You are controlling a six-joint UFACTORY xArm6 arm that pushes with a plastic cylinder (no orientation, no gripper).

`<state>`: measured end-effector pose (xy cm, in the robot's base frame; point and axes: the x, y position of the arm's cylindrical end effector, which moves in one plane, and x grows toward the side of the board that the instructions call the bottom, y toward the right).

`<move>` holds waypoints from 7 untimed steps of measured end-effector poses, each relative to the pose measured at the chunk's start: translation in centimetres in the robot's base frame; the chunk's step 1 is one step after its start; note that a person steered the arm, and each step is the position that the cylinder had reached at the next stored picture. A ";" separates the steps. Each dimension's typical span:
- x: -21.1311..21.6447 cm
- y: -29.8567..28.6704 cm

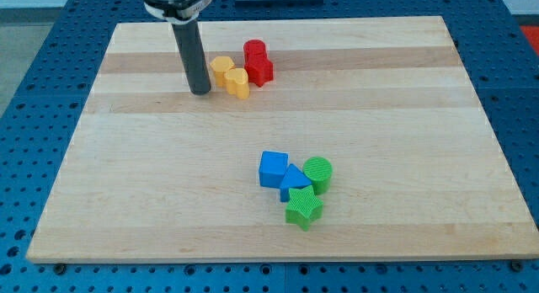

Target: Push the yellow heart slightly into the bottom of the yellow hexagon

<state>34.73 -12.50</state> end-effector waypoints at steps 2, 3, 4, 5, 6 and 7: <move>-2.1 1.6; -1.9 1.4; -0.9 2.9; 1.7 1.4; 2.6 1.0; 3.2 2.9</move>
